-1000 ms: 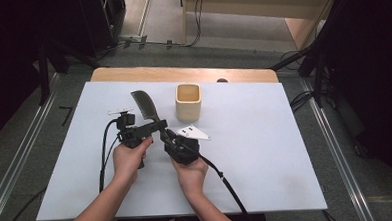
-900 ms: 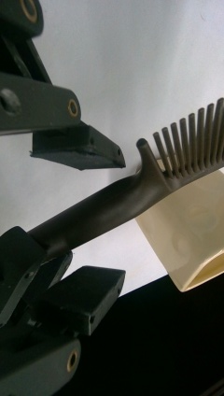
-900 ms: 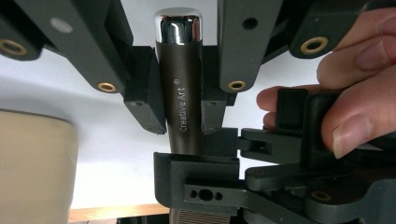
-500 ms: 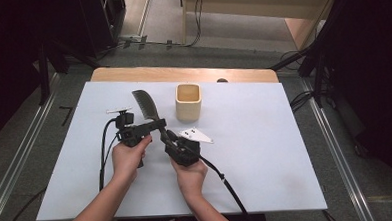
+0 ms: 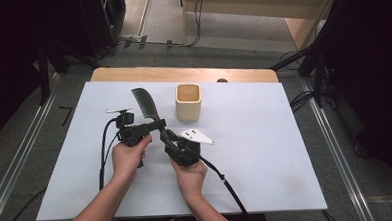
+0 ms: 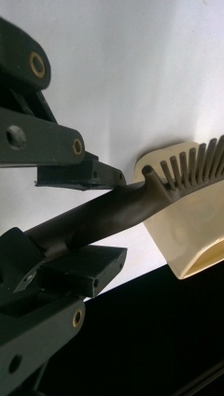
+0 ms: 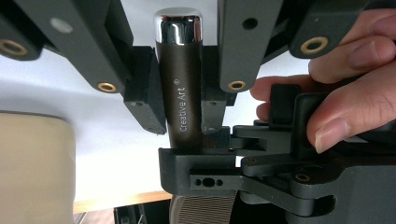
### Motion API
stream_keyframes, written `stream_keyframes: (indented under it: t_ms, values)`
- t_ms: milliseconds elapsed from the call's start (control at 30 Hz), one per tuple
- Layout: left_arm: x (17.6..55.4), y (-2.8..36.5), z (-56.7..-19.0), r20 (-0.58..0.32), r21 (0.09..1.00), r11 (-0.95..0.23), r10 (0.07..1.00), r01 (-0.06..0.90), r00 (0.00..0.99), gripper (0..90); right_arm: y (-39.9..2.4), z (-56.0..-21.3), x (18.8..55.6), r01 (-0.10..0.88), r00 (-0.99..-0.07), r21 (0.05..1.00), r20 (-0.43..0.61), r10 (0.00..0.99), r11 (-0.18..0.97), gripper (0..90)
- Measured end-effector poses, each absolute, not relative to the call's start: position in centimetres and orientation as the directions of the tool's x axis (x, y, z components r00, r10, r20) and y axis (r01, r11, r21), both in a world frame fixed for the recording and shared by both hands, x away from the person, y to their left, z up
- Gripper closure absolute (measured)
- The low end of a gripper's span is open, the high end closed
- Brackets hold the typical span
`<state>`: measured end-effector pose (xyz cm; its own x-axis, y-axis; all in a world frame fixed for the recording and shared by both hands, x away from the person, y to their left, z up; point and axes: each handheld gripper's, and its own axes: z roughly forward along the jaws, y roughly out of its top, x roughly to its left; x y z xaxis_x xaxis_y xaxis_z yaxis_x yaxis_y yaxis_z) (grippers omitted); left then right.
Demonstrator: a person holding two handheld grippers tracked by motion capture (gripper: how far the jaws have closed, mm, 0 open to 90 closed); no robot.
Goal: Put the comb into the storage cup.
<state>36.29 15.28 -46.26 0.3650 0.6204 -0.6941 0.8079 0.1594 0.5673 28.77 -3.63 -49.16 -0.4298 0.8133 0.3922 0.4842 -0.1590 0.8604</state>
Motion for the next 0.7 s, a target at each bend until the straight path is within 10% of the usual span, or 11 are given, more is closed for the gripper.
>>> stream_keyframes:
  t_ms: [700]
  values:
    - [36.26, 15.62, -46.02, -0.742, 0.538, 0.192, 0.57, 0.821, 0.353, 69.5, -3.78, -49.26, 28.84, 0.47, -0.457, 0.87, 0.385, 0.802, -0.15, 70.1]
